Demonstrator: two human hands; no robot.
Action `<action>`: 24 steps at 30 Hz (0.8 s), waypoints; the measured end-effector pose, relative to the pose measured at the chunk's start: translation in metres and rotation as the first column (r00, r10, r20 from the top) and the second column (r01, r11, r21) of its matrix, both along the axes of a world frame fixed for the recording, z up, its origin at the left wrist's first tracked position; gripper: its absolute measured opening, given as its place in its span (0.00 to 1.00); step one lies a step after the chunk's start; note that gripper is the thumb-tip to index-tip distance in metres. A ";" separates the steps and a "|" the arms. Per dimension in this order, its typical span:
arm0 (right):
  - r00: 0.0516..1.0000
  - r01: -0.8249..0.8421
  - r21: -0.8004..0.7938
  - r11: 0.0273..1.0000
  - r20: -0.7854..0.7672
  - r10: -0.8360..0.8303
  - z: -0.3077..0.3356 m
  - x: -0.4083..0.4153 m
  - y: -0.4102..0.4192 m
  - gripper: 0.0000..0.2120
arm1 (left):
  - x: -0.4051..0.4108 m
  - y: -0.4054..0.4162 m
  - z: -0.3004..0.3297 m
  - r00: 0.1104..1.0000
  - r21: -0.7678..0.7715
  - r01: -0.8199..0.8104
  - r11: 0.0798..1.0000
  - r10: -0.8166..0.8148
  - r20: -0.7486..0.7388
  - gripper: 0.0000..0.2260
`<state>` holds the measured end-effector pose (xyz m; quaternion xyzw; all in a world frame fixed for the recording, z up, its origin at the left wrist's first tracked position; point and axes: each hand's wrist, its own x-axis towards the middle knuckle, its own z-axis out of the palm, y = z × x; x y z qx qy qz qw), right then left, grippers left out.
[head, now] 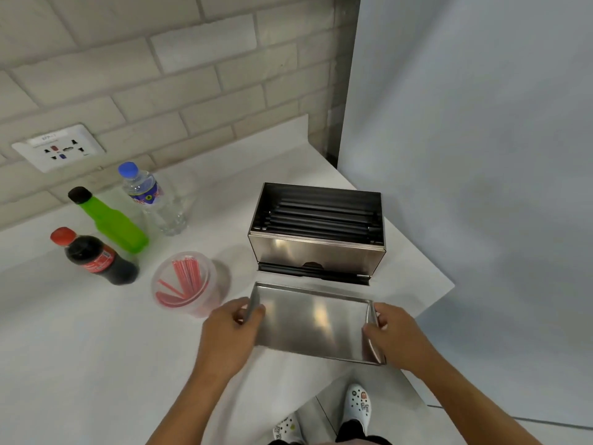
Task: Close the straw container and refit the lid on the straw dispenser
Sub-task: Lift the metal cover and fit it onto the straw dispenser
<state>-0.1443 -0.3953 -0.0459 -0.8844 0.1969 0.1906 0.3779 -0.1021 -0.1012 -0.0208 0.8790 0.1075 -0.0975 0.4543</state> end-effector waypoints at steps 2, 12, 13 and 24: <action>0.997 -0.037 0.127 0.991 -0.060 0.045 0.017 0.004 -0.006 0.06 | -0.001 0.007 0.023 0.994 -0.054 -0.026 0.998 0.032 0.104 0.05; 0.968 0.187 0.670 0.719 -0.250 -0.019 0.100 0.022 -0.012 0.16 | 0.003 0.004 0.044 0.920 -0.221 0.175 0.960 -0.079 0.384 0.29; 0.967 0.200 0.678 0.707 -0.252 -0.033 0.106 0.023 -0.012 0.20 | 0.006 0.000 0.047 0.909 -0.241 0.152 0.959 -0.040 0.415 0.28; 0.997 -0.028 0.277 0.960 0.073 0.008 0.150 0.017 -0.005 0.32 | 0.061 -0.024 0.083 0.895 -0.181 -0.098 0.979 0.166 0.414 0.18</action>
